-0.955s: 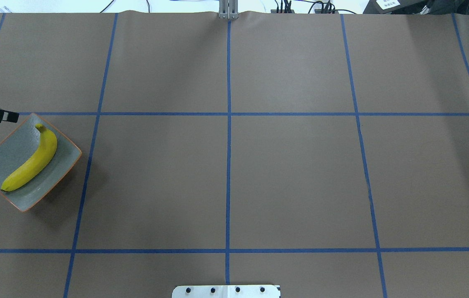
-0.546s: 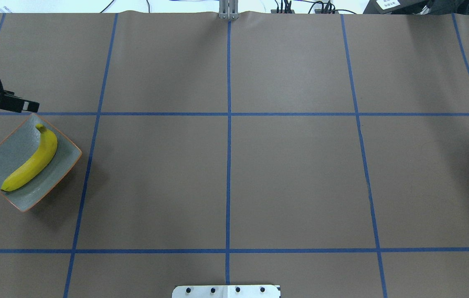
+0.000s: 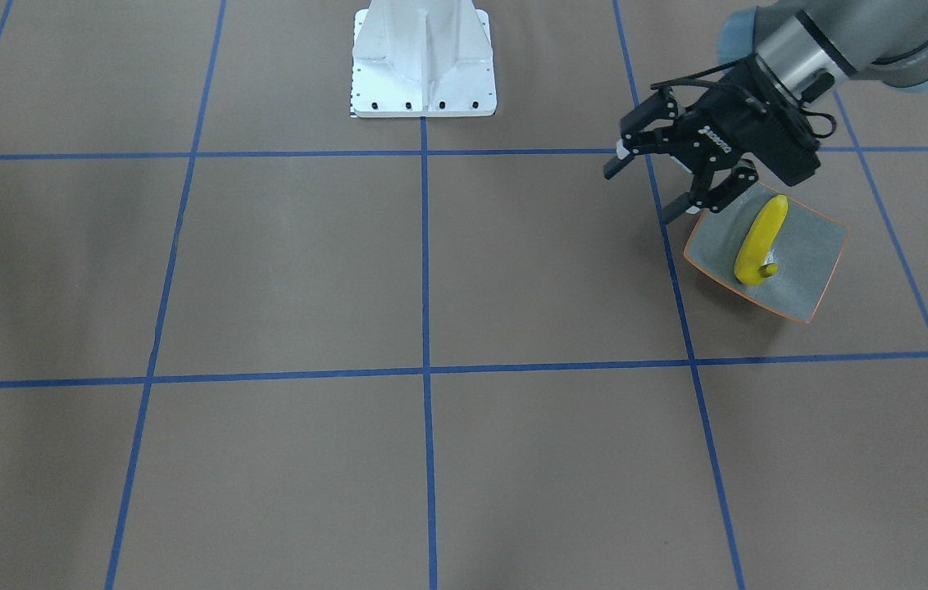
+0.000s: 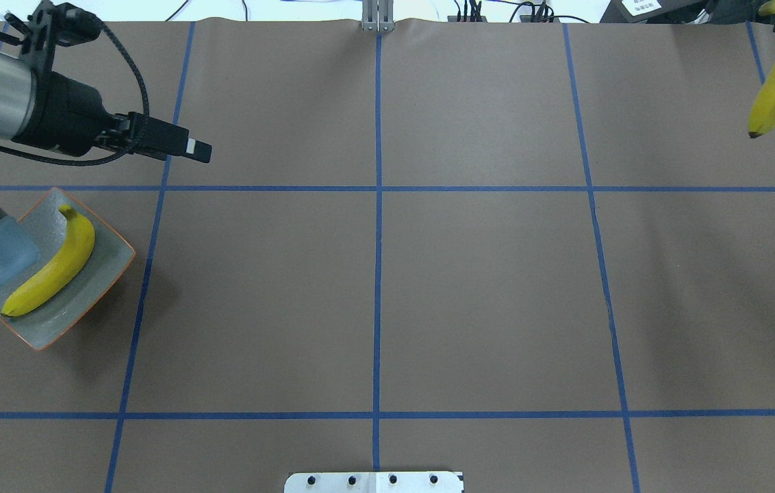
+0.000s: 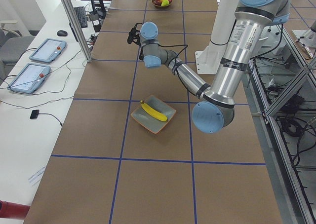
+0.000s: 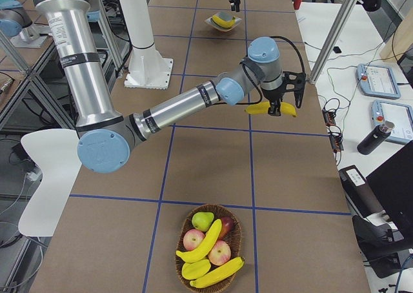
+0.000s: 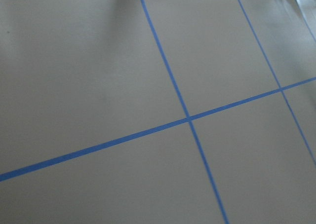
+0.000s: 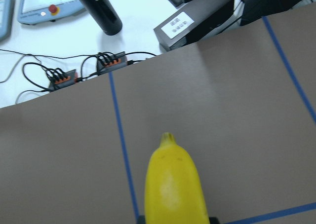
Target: Transfer all bananas from basket to plate
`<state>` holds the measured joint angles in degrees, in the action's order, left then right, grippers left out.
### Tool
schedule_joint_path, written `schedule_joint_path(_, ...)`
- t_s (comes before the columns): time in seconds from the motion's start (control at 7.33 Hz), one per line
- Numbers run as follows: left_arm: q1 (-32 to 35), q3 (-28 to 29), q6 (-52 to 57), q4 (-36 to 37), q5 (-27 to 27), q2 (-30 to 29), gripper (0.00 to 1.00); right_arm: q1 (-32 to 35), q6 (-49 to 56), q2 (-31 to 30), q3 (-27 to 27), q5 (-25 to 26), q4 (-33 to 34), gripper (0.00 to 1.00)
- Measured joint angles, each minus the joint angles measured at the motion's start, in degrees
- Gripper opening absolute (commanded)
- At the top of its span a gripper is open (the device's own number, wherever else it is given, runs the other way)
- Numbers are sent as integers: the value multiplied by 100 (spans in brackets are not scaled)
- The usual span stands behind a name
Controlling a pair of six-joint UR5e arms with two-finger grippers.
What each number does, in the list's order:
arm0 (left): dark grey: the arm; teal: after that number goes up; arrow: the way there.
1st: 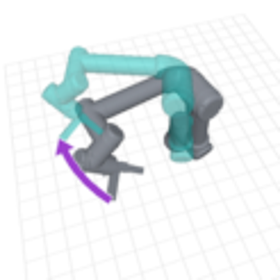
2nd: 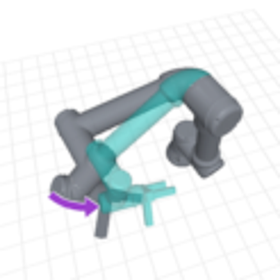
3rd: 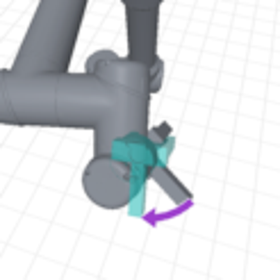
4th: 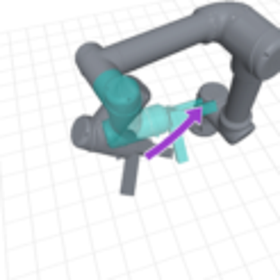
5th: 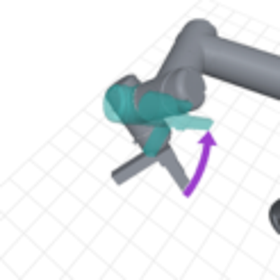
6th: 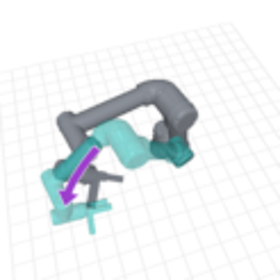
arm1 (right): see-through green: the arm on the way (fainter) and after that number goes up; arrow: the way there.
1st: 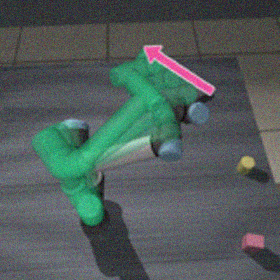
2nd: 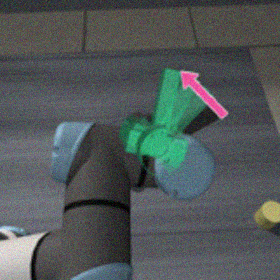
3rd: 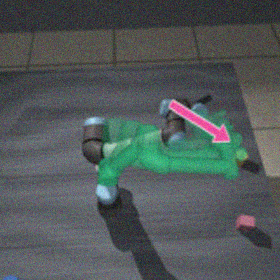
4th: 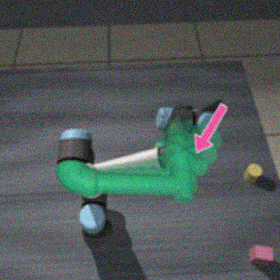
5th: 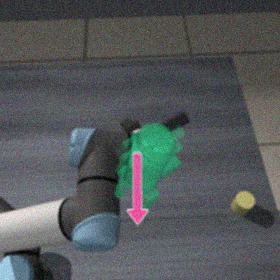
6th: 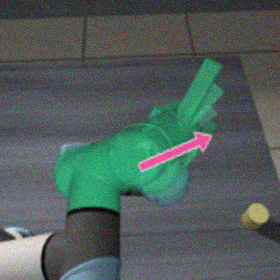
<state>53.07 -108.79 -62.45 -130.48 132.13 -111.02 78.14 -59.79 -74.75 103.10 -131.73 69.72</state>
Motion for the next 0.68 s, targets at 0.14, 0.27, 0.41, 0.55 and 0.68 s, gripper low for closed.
schedule_joint_path(0.14,-156,9,-288,-5,-5,-280,100,-348,-904,151,28,6,-605,0)
schedule_joint_path(0.27,-327,12,-445,-19,-8,-483,100,-680,-1692,333,115,18,-999,0)
schedule_joint_path(0.41,-501,14,-509,-35,-10,-652,100,-1004,-2296,493,298,35,-1196,0)
schedule_joint_path(0.55,-670,13,-536,-48,-11,-823,100,-1314,-2734,674,478,65,-1274,0)
schedule_joint_path(0.68,-821,10,-545,-53,-11,-990,100,-1632,-3038,854,589,123,-1298,0)
